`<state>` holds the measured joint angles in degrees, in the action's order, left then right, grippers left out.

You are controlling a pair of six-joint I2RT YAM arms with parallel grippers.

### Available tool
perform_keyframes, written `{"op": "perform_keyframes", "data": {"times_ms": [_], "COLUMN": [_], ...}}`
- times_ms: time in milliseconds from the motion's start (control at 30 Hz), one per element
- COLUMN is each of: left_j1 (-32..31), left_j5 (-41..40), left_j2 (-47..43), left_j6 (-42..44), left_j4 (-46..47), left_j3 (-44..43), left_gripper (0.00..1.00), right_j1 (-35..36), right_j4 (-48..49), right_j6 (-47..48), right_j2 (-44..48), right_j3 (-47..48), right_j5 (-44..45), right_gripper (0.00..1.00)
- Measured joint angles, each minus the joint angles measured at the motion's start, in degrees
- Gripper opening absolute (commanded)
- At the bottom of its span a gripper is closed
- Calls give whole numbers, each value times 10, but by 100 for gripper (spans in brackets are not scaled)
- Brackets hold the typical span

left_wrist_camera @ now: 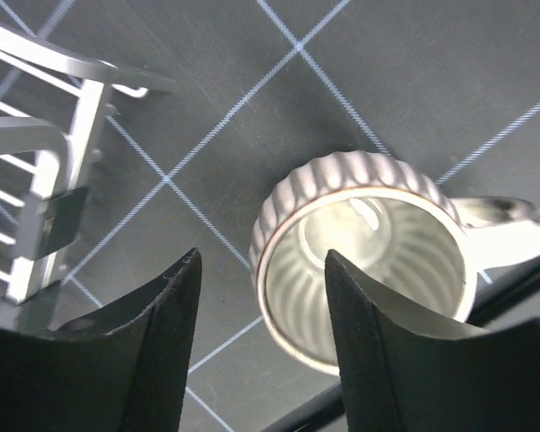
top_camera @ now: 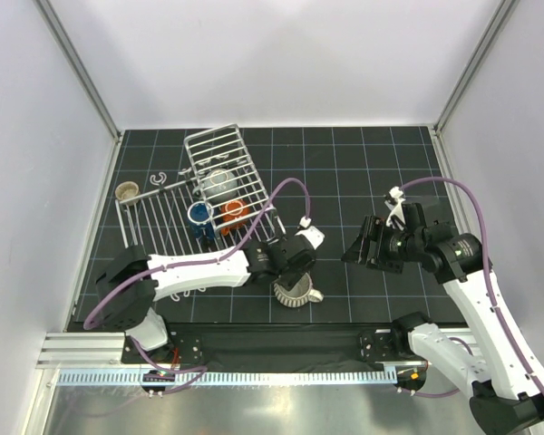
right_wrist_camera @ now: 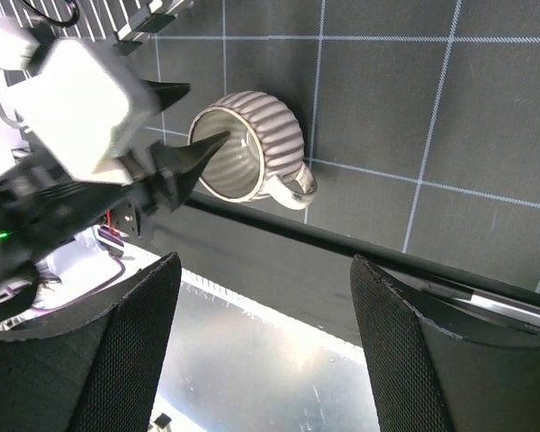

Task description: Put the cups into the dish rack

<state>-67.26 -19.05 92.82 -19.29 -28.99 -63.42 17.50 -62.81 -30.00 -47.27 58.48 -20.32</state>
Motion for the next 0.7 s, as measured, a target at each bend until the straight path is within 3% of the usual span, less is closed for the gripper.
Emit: {"op": "perform_keyframes", "data": {"times_ms": [300,533,700], "left_j1": [-5,-6,-6], "left_j5": [2,-26,-52], "left_j2": [-134,-257,-314], "left_j6": [-13,-33,-49], "left_j4": [-26,-70,-96], "left_j3": [-5,-43,-88], "left_gripper": [59,63,63], "right_j1": [24,186,247], "right_j4": [0,26,36], "right_j6": [38,28,30], "right_j2": [-63,-180,-280], "right_j3": [-4,5,46], "right_j5": [4,49,103], "right_gripper": [76,76,75]}}
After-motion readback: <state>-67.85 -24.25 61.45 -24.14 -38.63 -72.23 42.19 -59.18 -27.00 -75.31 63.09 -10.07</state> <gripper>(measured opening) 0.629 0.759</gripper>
